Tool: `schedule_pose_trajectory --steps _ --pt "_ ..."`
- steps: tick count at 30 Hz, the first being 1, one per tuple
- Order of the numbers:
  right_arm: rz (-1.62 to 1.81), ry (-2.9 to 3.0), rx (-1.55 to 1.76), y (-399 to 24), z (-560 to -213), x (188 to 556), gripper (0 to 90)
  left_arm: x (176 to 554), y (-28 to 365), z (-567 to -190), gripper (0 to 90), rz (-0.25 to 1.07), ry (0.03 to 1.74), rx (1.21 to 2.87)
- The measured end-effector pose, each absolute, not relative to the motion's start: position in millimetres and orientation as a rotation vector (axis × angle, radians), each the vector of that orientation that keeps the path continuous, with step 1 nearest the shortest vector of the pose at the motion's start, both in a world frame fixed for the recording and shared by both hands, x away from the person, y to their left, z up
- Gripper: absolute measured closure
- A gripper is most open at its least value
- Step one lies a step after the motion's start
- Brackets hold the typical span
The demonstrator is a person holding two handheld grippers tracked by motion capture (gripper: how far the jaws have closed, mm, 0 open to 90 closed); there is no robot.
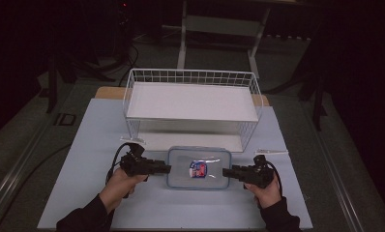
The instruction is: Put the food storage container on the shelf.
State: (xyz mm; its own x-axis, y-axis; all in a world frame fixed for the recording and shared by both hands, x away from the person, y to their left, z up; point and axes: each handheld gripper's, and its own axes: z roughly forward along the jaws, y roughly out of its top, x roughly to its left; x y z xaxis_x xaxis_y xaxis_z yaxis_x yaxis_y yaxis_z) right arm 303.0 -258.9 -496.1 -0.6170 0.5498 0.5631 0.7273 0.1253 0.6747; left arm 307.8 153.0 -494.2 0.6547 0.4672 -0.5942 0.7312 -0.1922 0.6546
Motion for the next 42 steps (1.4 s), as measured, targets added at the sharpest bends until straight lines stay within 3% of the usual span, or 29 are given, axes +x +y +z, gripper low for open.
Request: schedule_pose_trajectory --steps 18,42 --pt "-1.548 -2.288 -1.198 -246.1 -470.0 338.5 51.9 324.1 162.9 -478.5 57.8 -0.191 0.94 1.784" --pt "-1.635 -2.271 -1.275 -245.1 -500.6 379.3 51.3 358.5 148.7 -506.1 54.3 -0.053 1.04 1.741"
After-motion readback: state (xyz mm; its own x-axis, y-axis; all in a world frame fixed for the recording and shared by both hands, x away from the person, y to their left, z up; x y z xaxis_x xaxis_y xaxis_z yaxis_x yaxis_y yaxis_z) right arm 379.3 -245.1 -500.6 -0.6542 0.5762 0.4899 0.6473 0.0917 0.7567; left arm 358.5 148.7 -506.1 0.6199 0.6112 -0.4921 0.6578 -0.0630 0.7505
